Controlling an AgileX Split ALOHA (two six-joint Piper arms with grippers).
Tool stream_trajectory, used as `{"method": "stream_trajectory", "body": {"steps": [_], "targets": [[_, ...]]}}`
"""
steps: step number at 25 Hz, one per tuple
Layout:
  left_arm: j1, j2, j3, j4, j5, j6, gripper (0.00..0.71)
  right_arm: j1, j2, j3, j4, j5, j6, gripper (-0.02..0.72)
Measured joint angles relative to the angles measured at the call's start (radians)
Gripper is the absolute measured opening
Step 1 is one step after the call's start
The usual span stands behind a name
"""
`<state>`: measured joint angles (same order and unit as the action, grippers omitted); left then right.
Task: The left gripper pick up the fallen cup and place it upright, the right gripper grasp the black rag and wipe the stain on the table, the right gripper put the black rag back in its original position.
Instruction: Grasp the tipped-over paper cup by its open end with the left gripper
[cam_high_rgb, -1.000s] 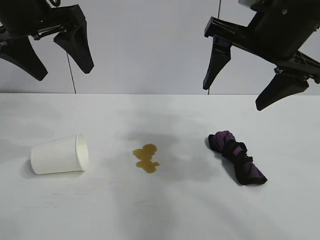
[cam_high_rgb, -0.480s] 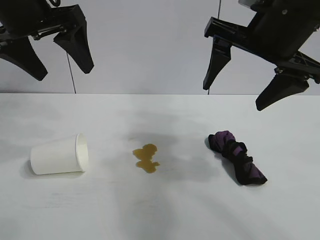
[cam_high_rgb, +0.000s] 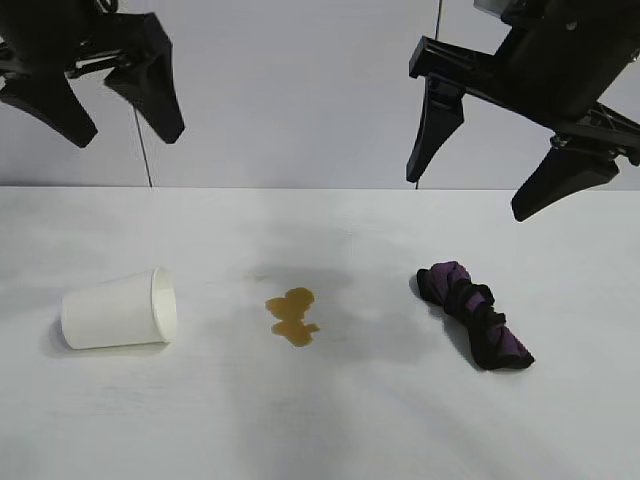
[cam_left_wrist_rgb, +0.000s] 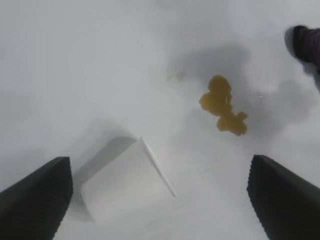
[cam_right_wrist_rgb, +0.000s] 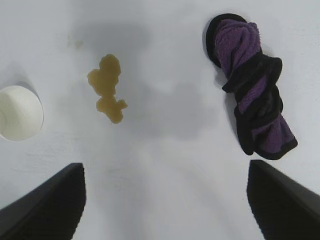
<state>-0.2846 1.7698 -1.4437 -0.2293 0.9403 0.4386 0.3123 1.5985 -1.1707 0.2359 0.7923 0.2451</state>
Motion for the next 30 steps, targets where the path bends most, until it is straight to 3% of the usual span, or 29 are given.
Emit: {"method": "stream_trajectory", "body": {"steps": [7, 11, 14, 18, 23, 30], "targets": [[0.0, 0.0, 0.136, 0.038, 0.017, 0.602, 0.685, 0.0, 0.0, 0.0, 0.0, -0.004, -0.007, 0.608], [0.0, 0.0, 0.246, -0.073, -0.136, 0.779, 0.685, 0.0, 0.0, 0.0, 0.0, -0.007, -0.008, 0.608], [0.0, 0.0, 0.297, -0.131, -0.241, 0.867, 0.685, 0.0, 0.0, 0.0, 0.0, -0.008, -0.008, 0.608], [0.0, 0.0, 0.306, -0.19, -0.3, 0.911, 0.685, 0.0, 0.0, 0.0, 0.0, -0.022, -0.011, 0.608], [-0.004, 0.017, 0.306, -0.224, -0.311, 0.918, 0.685, 0.0, 0.0, 0.0, 0.0, -0.028, -0.012, 0.608], [-0.053, 0.105, 0.306, -0.199, -0.314, 0.925, 0.685, 0.0, 0.0, 0.0, 0.0, -0.028, -0.016, 0.608]]}}
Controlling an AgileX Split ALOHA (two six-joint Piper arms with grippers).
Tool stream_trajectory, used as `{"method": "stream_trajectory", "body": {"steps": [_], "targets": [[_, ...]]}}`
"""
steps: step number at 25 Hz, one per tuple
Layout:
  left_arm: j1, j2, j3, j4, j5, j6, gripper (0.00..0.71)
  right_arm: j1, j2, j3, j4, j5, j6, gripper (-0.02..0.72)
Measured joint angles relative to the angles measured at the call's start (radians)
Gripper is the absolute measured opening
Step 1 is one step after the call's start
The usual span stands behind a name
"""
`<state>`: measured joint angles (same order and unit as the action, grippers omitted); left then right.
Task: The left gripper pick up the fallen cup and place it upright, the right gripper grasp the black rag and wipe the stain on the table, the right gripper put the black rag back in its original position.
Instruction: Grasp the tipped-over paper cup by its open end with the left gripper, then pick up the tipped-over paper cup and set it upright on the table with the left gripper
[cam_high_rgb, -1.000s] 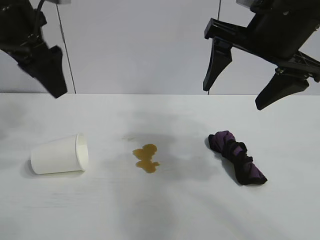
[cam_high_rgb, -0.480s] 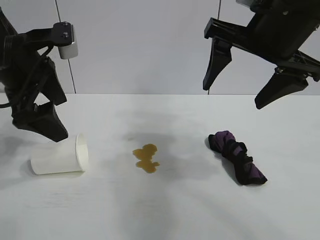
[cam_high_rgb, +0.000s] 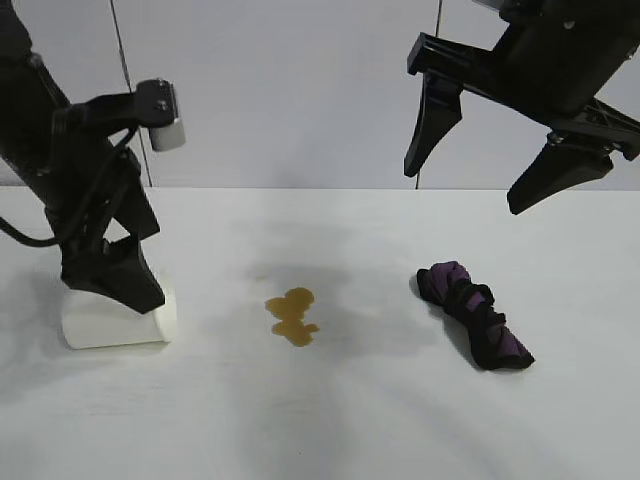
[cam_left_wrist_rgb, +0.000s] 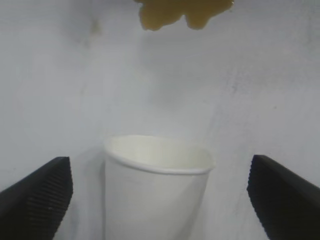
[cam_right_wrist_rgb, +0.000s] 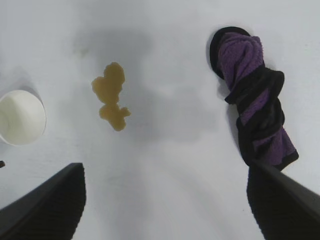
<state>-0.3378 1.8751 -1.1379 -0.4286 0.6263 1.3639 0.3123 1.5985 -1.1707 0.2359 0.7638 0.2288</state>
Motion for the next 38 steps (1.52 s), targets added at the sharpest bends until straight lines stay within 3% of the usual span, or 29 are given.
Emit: {"method": "stream_trajectory", "body": {"steps": [12, 19, 28, 31, 34, 38], "targets": [[-0.005, 0.102, 0.0, 0.014, -0.032, 0.0, 0.657, 0.0, 0.0, 0.0, 0.0, 0.0, -0.014, 0.608], [-0.005, 0.111, 0.0, 0.014, -0.054, 0.018, 0.495, 0.0, 0.0, 0.0, 0.0, 0.0, -0.023, 0.608], [-0.005, 0.102, 0.0, 0.0, -0.053, 0.04, 0.458, 0.0, 0.0, 0.0, 0.0, 0.0, -0.024, 0.608], [-0.005, 0.075, 0.0, -0.085, -0.046, 0.106, 0.457, 0.0, 0.0, 0.0, 0.001, 0.0, -0.025, 0.608], [0.015, 0.028, 0.0, -0.257, -0.005, 0.254, 0.457, 0.0, 0.0, 0.0, 0.001, 0.0, -0.031, 0.608], [0.104, -0.004, 0.0, -0.542, 0.113, 0.46, 0.456, 0.0, 0.0, 0.0, 0.005, 0.0, -0.032, 0.608]]}}
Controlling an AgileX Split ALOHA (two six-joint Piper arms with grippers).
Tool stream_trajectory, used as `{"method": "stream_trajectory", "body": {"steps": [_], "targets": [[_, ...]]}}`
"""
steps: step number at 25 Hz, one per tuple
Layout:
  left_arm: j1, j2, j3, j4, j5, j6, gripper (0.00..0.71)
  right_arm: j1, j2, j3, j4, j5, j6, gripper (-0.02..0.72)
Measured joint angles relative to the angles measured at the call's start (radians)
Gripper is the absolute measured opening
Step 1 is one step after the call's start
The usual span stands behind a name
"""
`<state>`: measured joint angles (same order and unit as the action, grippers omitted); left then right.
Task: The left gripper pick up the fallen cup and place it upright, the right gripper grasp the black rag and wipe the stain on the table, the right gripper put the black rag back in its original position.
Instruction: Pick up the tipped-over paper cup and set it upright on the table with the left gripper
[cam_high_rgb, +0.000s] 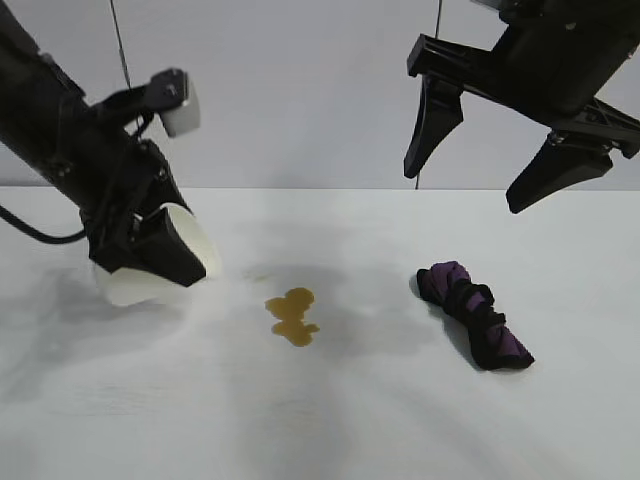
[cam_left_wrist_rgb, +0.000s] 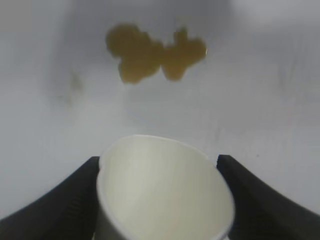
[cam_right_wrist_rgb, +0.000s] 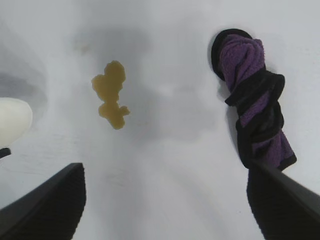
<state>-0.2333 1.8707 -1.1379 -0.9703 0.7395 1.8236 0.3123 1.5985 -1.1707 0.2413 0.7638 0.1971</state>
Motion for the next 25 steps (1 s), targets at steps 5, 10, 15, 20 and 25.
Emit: {"method": "stream_trajectory", "body": {"steps": [5, 10, 15, 20, 25], "targets": [[0.121, -0.001, 0.035, -0.291, 0.127, 0.216, 0.456, 0.0, 0.0, 0.0, 0.005, 0.0, 0.0, 0.608], [0.154, -0.001, 0.157, -0.615, 0.205, 0.551, 0.456, 0.0, 0.0, 0.0, 0.007, 0.0, 0.0, 0.608], [0.154, 0.04, 0.232, -0.711, 0.32, 0.751, 0.456, 0.0, 0.0, 0.0, 0.012, 0.001, 0.0, 0.608], [0.154, 0.186, 0.232, -0.724, 0.394, 0.786, 0.456, 0.0, 0.0, 0.0, 0.018, 0.003, -0.001, 0.608], [0.154, 0.257, 0.232, -0.728, 0.393, 0.865, 0.456, 0.0, 0.0, 0.0, 0.021, 0.022, -0.001, 0.608]]}}
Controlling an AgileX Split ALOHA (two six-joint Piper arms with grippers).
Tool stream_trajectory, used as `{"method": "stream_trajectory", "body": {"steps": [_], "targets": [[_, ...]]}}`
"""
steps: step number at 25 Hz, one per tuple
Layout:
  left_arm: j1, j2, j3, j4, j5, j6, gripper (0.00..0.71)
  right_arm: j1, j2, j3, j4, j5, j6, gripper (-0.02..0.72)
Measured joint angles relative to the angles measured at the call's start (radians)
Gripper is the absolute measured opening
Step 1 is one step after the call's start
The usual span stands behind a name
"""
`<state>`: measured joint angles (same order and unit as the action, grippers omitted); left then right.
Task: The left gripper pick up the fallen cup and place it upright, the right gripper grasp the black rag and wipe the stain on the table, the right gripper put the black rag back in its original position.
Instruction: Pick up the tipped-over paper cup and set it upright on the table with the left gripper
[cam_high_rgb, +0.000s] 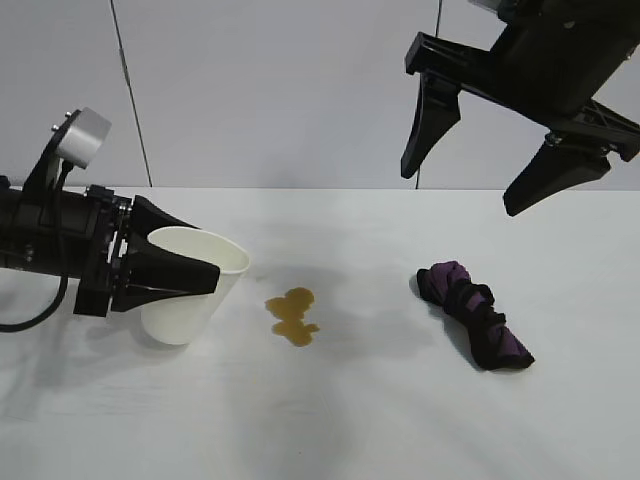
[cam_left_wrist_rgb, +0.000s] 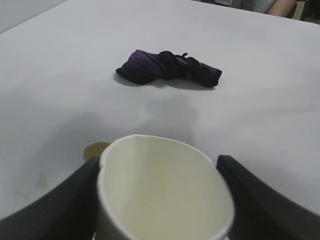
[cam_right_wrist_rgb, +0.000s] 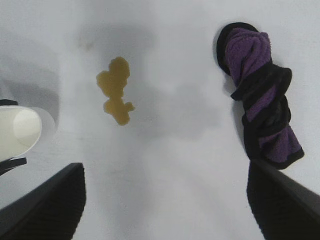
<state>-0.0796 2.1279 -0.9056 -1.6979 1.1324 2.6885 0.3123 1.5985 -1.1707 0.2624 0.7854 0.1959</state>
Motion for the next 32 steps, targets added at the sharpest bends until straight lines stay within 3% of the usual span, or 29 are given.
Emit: {"method": "stream_trajectory", "body": {"steps": [11, 17, 26, 32], "targets": [[0.0, 0.064, -0.011, -0.018, 0.016, 0.063, 0.46, 0.0, 0.0, 0.0, 0.0, 0.002, 0.0, 0.608], [0.0, 0.069, -0.011, -0.017, 0.014, 0.045, 0.655, 0.0, 0.0, 0.0, 0.0, 0.002, 0.0, 0.608], [0.0, -0.022, -0.011, -0.014, 0.012, 0.012, 0.692, 0.0, 0.0, 0.0, 0.0, 0.001, -0.014, 0.608], [0.0, -0.147, -0.011, -0.007, -0.023, -0.3, 0.693, 0.0, 0.0, 0.0, 0.0, 0.001, -0.023, 0.608]]}}
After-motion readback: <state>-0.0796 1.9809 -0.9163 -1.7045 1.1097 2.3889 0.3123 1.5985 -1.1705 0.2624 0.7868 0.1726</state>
